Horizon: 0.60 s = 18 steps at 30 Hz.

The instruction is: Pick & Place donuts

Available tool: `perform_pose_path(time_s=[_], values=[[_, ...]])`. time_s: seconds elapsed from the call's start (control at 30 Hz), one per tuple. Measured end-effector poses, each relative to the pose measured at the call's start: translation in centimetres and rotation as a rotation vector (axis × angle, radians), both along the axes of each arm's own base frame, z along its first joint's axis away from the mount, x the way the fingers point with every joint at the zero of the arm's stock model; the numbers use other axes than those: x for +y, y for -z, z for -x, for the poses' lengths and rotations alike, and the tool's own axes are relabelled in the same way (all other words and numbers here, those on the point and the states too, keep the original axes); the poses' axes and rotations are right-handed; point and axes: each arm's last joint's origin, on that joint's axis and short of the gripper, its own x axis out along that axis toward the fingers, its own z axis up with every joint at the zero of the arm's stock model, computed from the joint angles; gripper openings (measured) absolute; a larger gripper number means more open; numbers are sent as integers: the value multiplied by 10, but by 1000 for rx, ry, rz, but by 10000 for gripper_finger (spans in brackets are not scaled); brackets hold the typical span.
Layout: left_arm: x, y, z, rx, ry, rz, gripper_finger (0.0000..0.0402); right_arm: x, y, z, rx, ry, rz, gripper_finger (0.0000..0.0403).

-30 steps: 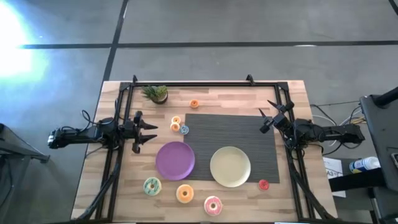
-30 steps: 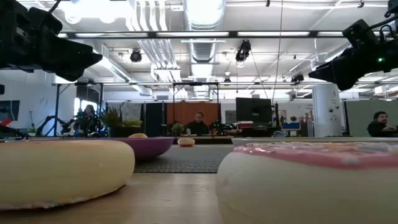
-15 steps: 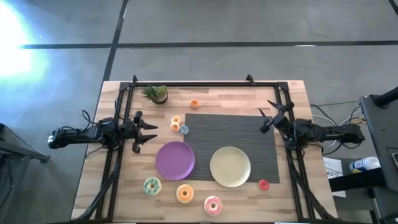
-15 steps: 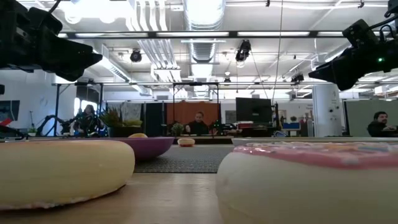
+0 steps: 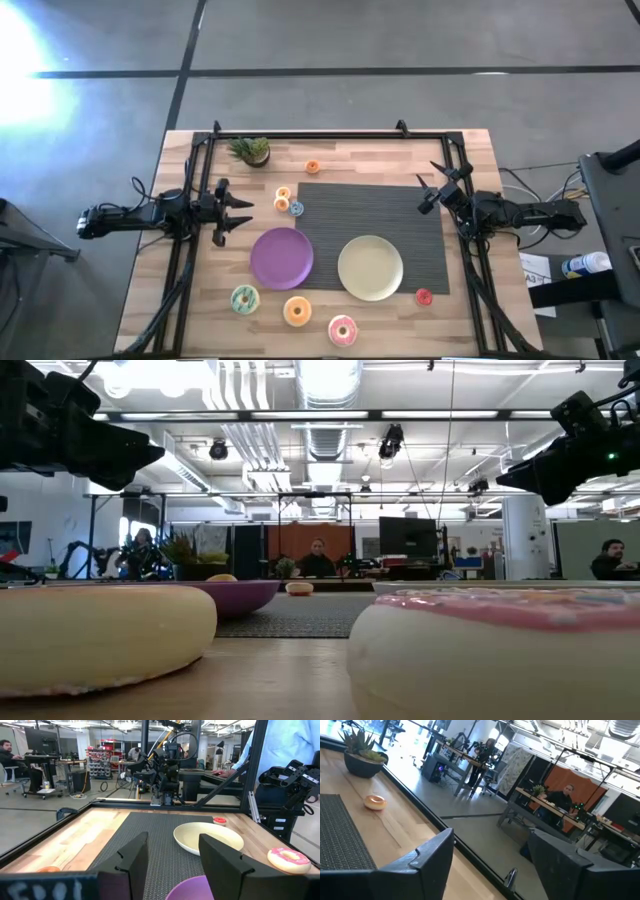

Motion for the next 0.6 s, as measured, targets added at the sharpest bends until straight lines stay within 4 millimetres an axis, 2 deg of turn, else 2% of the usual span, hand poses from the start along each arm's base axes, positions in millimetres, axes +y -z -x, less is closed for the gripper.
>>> perform_pose_path(time_s=[0.6], values=[[0,0,0,0,0,0,149,0,0,0,0,0,0,244]])
